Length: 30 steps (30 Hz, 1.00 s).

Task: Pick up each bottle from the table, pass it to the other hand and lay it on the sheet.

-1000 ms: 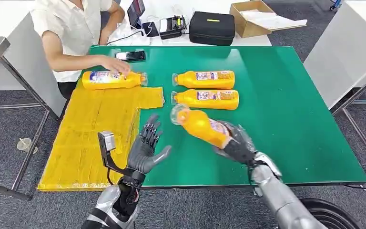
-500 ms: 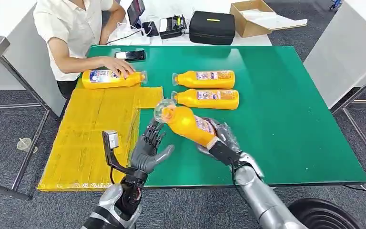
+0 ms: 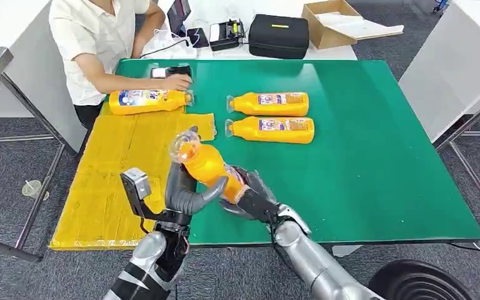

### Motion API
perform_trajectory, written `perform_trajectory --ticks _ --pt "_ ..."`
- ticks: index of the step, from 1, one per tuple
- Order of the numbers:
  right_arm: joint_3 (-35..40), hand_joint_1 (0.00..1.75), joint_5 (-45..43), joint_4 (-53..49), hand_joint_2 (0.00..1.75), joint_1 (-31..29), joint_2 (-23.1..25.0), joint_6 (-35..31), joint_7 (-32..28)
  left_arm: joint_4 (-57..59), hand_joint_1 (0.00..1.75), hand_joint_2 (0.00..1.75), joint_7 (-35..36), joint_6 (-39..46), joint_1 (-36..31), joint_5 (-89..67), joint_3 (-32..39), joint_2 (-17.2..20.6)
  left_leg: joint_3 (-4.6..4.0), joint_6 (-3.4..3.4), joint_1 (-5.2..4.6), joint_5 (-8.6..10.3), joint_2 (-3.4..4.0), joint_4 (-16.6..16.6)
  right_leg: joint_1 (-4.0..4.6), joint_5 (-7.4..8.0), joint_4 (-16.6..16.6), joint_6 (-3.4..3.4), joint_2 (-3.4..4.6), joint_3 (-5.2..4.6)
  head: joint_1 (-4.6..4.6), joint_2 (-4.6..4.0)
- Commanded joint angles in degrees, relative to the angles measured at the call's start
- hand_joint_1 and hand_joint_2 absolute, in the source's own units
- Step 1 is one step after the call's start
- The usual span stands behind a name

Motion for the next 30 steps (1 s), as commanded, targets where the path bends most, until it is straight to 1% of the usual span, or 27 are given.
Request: perform_trajectory --ticks 1,5,9,11,13,15,17,18,19,20,23,28,29,30 --pt "5.9 1.75 0.1 8.5 1.75 -5.6 1.4 0.7 0.8 2.5 0.00 1.75 0.1 -0.6 -2.2 -0.2 -0.8 -0.9 0.25 -0.02 0.07 -0.16 0.22 0.1 0.12 -0.09 0.0 -0.24 0.12 0.23 0.00 0.00" --pt "7.9 1.75 0.9 8.1 1.75 -6.3 2.0 -0.3 1.2 4.9 0.00 1.75 0.8 -1.4 -3.7 1.5 -0.3 -1.6 0.11 0.00 0.03 -0.07 0.10 0.0 0.06 -0.04 0.0 -0.14 0.03 0.10 -0.02 0.00" --pt "8.2 1.75 1.1 7.3 1.75 -6.1 2.2 -0.7 1.3 5.5 0.00 1.75 0.9 -1.3 -4.2 1.7 -0.1 -1.6 0.23 -0.02 0.06 -0.16 0.19 0.1 0.10 -0.11 0.1 -0.25 0.09 0.21 -0.02 0.00" --pt "8.8 1.75 1.4 5.9 1.75 -5.7 2.1 -1.8 1.1 6.5 0.00 1.75 1.9 -2.0 -4.5 3.2 0.4 -1.9 0.11 -0.01 0.04 -0.06 0.09 0.0 0.07 -0.04 0.0 -0.16 0.02 0.09 -0.02 0.00" --pt "9.1 1.75 2.0 5.2 1.75 -5.4 2.0 -3.3 1.8 7.6 0.00 1.75 3.2 -3.8 -4.8 4.5 0.0 -1.5 0.14 -0.01 0.06 -0.09 0.12 0.0 0.10 -0.05 0.0 -0.17 0.04 0.13 -0.02 0.00" --pt "8.8 1.75 1.8 5.3 1.75 -5.2 1.6 -3.6 2.3 8.6 0.00 1.75 2.8 -3.6 -5.2 3.0 -1.1 -1.1 0.44 -0.03 0.12 -0.29 0.26 0.2 0.20 -0.21 0.0 -0.40 0.09 0.42 -0.02 0.00" --pt "8.8 1.75 1.8 5.5 1.75 -5.2 1.4 -3.6 2.3 9.0 0.00 1.75 2.7 -3.4 -5.2 2.8 -1.2 -1.2 0.26 -0.01 0.05 -0.12 0.11 0.0 0.10 -0.09 0.0 -0.23 0.01 0.26 -0.02 0.00" --pt "9.0 1.75 2.4 5.7 1.75 -5.2 1.2 -4.6 2.5 9.4 0.00 1.75 2.3 -3.2 -5.3 2.5 -1.1 -1.2 0.20 0.00 0.03 -0.08 0.07 0.0 0.07 -0.07 0.0 -0.18 -0.01 0.20 -0.02 0.00" --pt "8.8 1.75 2.3 5.8 1.75 -5.1 1.3 -4.6 2.5 9.6 1.50 1.75 2.3 -3.2 -5.3 2.4 -0.9 -1.3 0.29 -0.01 0.06 -0.14 0.11 0.0 0.11 -0.11 0.0 -0.24 0.00 0.30 0.00 0.00" --pt "8.1 1.75 1.6 5.9 1.75 -4.8 1.4 -4.4 2.3 10.1 1.75 1.75 2.2 -2.6 -5.6 1.7 -1.1 -1.1 0.18 0.00 0.02 -0.08 0.06 0.0 0.06 -0.07 0.0 -0.18 -0.02 0.17 -0.02 0.00" --pt "8.0 1.75 1.8 6.0 1.75 -4.7 1.2 -5.0 2.3 11.3 1.75 1.75 2.8 -2.0 -6.3 1.1 -1.0 -0.9 0.30 -0.01 0.06 -0.14 0.09 0.0 0.11 -0.12 0.0 -0.25 -0.02 0.31 -0.02 0.00" --pt "7.3 1.75 2.0 6.0 1.75 -4.9 1.0 -5.6 2.4 11.6 1.75 1.75 3.2 -3.3 -7.5 0.0 -1.3 -0.1 0.15 -0.01 0.02 -0.06 0.06 0.0 0.05 -0.06 0.0 -0.16 -0.01 0.13 -0.02 0.00" --pt "7.2 1.75 2.1 6.0 1.75 -4.8 1.1 -5.6 2.3 11.4 1.75 1.75 3.6 -4.0 -7.5 0.3 -1.2 0.0 0.41 -0.02 0.09 -0.23 0.18 0.1 0.16 -0.19 0.0 -0.36 0.03 0.41 0.00 0.00" --pt "6.9 1.75 2.3 6.1 1.75 -4.7 1.0 -5.9 2.3 10.6 1.75 1.75 4.0 -5.0 -7.3 0.6 -1.0 0.2 0.21 -0.01 0.04 -0.10 0.12 0.0 0.08 -0.07 0.0 -0.21 0.03 0.19 -0.02 0.00"
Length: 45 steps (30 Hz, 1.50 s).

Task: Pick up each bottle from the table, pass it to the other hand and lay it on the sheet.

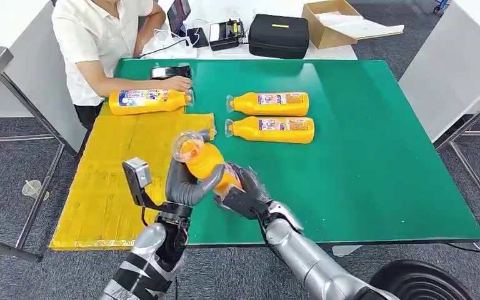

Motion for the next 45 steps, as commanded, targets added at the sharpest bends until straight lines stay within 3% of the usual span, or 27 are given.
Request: perform_trajectory --ticks 1,6,8,10,11,16,19,25,26,27,31,35,44,45 --pt "2.5 1.75 1.2 2.4 1.75 -1.9 -0.2 -0.3 -0.2 5.3 1.75 1.75 1.7 -2.7 -4.0 -0.5 -2.5 1.4 0.31 -0.02 0.07 -0.17 0.17 0.1 0.12 -0.12 0.0 -0.28 0.06 0.32 0.00 0.00" --pt "2.3 1.73 1.2 2.5 1.75 -1.8 -0.2 -0.4 -0.2 5.0 1.75 1.75 2.0 -3.1 -3.8 -0.4 -2.5 1.5 0.20 -0.01 0.05 -0.10 0.12 0.0 0.09 -0.07 0.0 -0.19 0.03 0.21 -0.02 0.00" --pt "1.5 1.01 0.9 2.6 1.75 -1.5 -0.1 -0.7 -0.4 4.7 1.75 1.75 2.3 -3.3 -3.6 -0.5 -2.5 1.6 0.11 -0.01 0.02 -0.04 0.06 0.0 0.04 -0.03 0.0 -0.12 0.01 0.11 -0.02 0.00" --pt "0.7 0.10 0.5 2.3 1.75 -1.1 0.1 -1.2 -0.9 4.3 1.75 1.75 2.5 -3.5 -3.5 -0.5 -2.6 1.7 0.18 -0.01 0.04 -0.08 0.10 0.0 0.07 -0.06 0.0 -0.17 0.02 0.18 -0.02 0.00" --pt "0.1 0.00 0.2 2.1 1.75 -0.7 0.3 -1.5 -1.2 4.0 1.75 1.75 2.6 -3.5 -3.3 -0.5 -2.6 1.8 0.28 -0.01 0.04 -0.14 0.14 0.0 0.08 -0.10 0.0 -0.24 0.04 0.28 -0.02 0.00" --pt "-2.5 0.00 -0.9 1.8 1.75 0.6 1.3 -4.7 -1.0 2.6 1.75 1.75 3.4 -2.7 -3.0 0.3 -1.9 2.3 0.25 -0.02 0.04 -0.12 0.13 0.0 0.09 -0.09 0.0 -0.22 0.03 0.25 -0.04 0.00" --pt "-6.0 0.00 -1.4 2.0 1.75 2.3 1.3 -10.3 -1.4 0.2 1.75 1.75 3.1 -0.6 -2.3 -1.1 -1.4 3.7 0.42 -0.04 0.11 -0.23 0.17 0.1 0.17 -0.18 0.0 -0.35 0.02 0.44 0.00 0.00" --pt "-7.4 0.00 -1.3 2.2 1.75 2.7 1.5 -12.5 -1.4 -0.6 1.75 1.75 3.2 -0.2 -1.7 -1.2 -1.2 3.9 0.30 -0.01 0.04 -0.15 0.15 0.0 0.08 -0.12 0.0 -0.24 0.05 0.29 -0.02 0.00" --pt "-8.9 0.00 -1.5 2.3 0.00 3.2 1.7 -14.6 -1.3 -1.3 1.75 1.75 3.0 0.0 -1.3 -1.2 -0.9 4.1 0.48 -0.02 0.08 -0.28 0.25 0.1 0.15 -0.21 0.0 -0.38 0.10 0.48 -0.02 0.00" --pt "-9.9 0.00 -1.0 2.6 0.00 3.6 1.8 -16.7 -1.3 -2.3 1.75 1.75 3.0 0.2 -0.8 -1.2 -0.7 4.4 0.16 -0.01 0.00 -0.08 0.12 0.0 0.03 -0.05 0.0 -0.16 0.06 0.14 -0.02 0.00" --pt "-13.2 0.00 2.0 2.8 0.00 5.4 1.4 -25.5 -2.9 -5.9 1.75 1.75 1.4 4.8 0.5 -5.4 -1.0 5.5 0.28 -0.02 0.03 -0.12 0.09 0.0 0.07 -0.10 -0.1 -0.22 0.00 0.29 0.00 0.00" --pt "-15.8 0.00 4.3 -1.9 0.00 9.5 0.8 -30.6 -6.5 -6.8 1.75 1.75 -2.3 19.1 -0.6 -24.2 -1.7 7.8 0.28 -0.02 0.06 -0.13 0.08 0.0 0.10 -0.11 -0.1 -0.23 -0.02 0.31 0.00 0.00" --pt "-16.0 0.00 4.6 -4.9 0.00 10.8 0.8 -30.8 -6.7 -6.4 1.75 1.75 -2.0 19.3 -0.7 -25.6 -0.4 7.7 0.33 -0.02 0.09 -0.22 0.21 0.1 0.16 -0.15 0.0 -0.32 0.07 0.34 -0.02 0.00" --pt "-16.0 0.00 5.0 -7.0 0.00 11.8 0.7 -32.1 -8.2 -5.9 1.75 1.75 -2.2 22.7 -1.1 -30.1 -0.5 8.5 0.09 0.00 0.00 -0.05 0.08 0.0 0.02 -0.04 0.0 -0.13 0.02 0.08 0.00 0.00"
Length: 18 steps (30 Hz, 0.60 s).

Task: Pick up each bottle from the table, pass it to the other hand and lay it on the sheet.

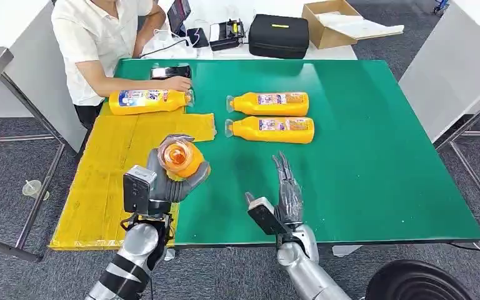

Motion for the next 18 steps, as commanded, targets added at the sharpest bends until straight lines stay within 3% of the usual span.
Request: perform_trajectory --ticks 1,6,9,10,11,14,18 --pt "-2.1 0.00 0.7 -7.8 0.00 3.1 -0.7 -2.2 -2.6 0.8 1.75 1.75 0.3 5.6 -2.0 -8.4 0.5 3.5 0.21 -0.01 0.03 -0.12 0.13 0.0 0.07 -0.08 0.0 -0.21 0.03 0.21 0.02 0.00" --pt "-2.4 0.00 1.0 -12.4 0.00 5.4 -1.5 -1.3 -1.0 -1.2 1.75 1.75 2.2 -6.3 0.2 1.5 3.4 2.1 0.26 -0.03 0.04 -0.18 0.14 0.1 0.09 -0.15 0.0 -0.26 0.04 0.25 0.00 0.00" --pt "-3.4 0.00 -0.3 -9.6 0.00 5.5 -1.2 -0.9 -2.4 -2.2 1.75 1.75 1.0 -4.1 1.0 -0.5 1.8 2.6 0.20 -0.01 0.05 -0.12 0.10 0.0 0.09 -0.09 0.0 -0.20 0.02 0.21 0.00 0.00" --pt "-3.5 0.00 -0.6 -9.4 1.75 5.6 -1.1 -0.8 -2.7 -2.3 1.75 1.75 0.9 -2.8 0.9 -1.9 1.6 2.8 0.36 -0.01 0.06 -0.21 0.14 0.0 0.11 -0.16 0.0 -0.27 0.02 0.37 0.00 0.00" --pt "-4.1 0.00 -1.3 -9.1 1.75 6.0 -0.9 -0.2 -3.6 -1.3 1.75 1.75 2.0 4.5 -0.2 -12.1 -0.1 4.4 0.18 0.00 0.02 -0.09 0.07 0.0 0.05 -0.07 0.0 -0.16 -0.01 0.17 0.02 0.00" --pt "-4.9 0.00 -1.7 -10.2 1.75 6.2 -0.7 1.6 -4.1 3.7 1.75 1.75 10.6 10.7 -4.5 -34.5 -2.9 8.1 0.34 -0.02 0.05 -0.15 0.06 0.0 0.10 -0.15 0.0 -0.28 -0.06 0.35 0.02 0.00" --pt "-7.0 0.00 -1.2 -12.2 1.75 6.6 -0.2 4.0 -4.0 11.4 1.75 1.75 18.9 1.8 -9.8 -49.8 -3.8 8.5 0.12 -0.04 0.02 -0.01 -0.03 0.0 0.05 -0.05 0.0 -0.18 -0.10 0.12 0.02 0.00"
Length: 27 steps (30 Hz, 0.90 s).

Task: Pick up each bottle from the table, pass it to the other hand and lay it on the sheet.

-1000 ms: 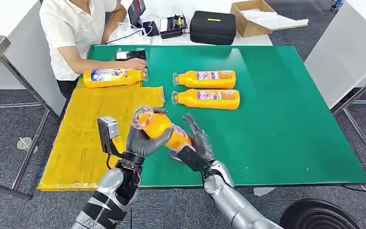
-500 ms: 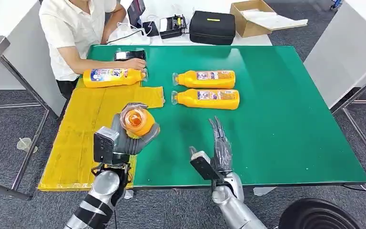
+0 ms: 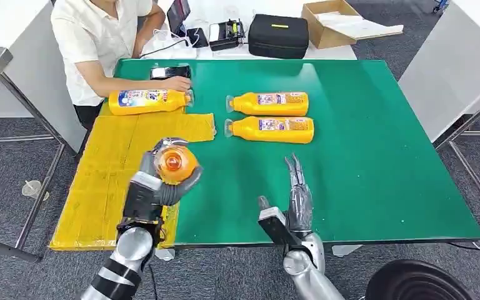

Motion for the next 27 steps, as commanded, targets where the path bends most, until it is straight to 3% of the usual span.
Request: perform_trajectory --ticks 1,10,13,21,27 --pt "-5.0 0.00 0.0 -2.4 1.75 0.5 0.4 4.4 -0.5 15.6 1.75 1.75 14.7 -7.4 -12.1 -32.4 -5.6 5.8 0.23 -0.04 0.05 -0.06 0.02 0.0 0.10 -0.08 0.0 -0.26 -0.08 0.23 0.00 0.00" --pt "-7.3 0.00 -0.2 -3.2 1.75 1.7 0.7 6.0 -0.5 23.1 1.75 1.75 19.7 -11.1 -17.1 -42.7 -7.7 5.1 0.14 -0.06 0.03 0.01 -0.01 0.0 0.05 -0.04 0.0 -0.15 -0.07 0.15 0.00 0.00" --pt "-8.2 0.00 -1.3 -3.7 1.75 2.3 0.6 7.1 -0.5 26.5 1.75 1.75 20.6 -16.0 -18.9 -43.7 -8.2 4.3 0.25 -0.07 0.08 -0.06 -0.04 0.1 0.12 -0.12 0.0 -0.24 -0.13 0.31 0.02 0.00" --pt "-8.7 0.00 -5.1 -0.7 1.75 -0.1 1.1 10.0 -0.5 45.3 1.75 1.75 21.6 -26.6 -27.6 -40.4 -7.2 -0.2 0.20 -0.05 0.10 -0.05 -0.02 0.1 0.14 -0.09 0.0 -0.24 -0.13 0.25 0.02 0.00" --pt "-8.5 0.00 -5.2 -0.2 1.75 -0.5 1.2 9.7 -0.5 46.8 1.75 1.75 21.3 -26.6 -28.2 -40.1 -7.0 -0.5 0.20 -0.05 0.08 -0.05 0.10 0.1 0.11 -0.05 0.0 -0.21 0.01 0.23 0.00 0.00"
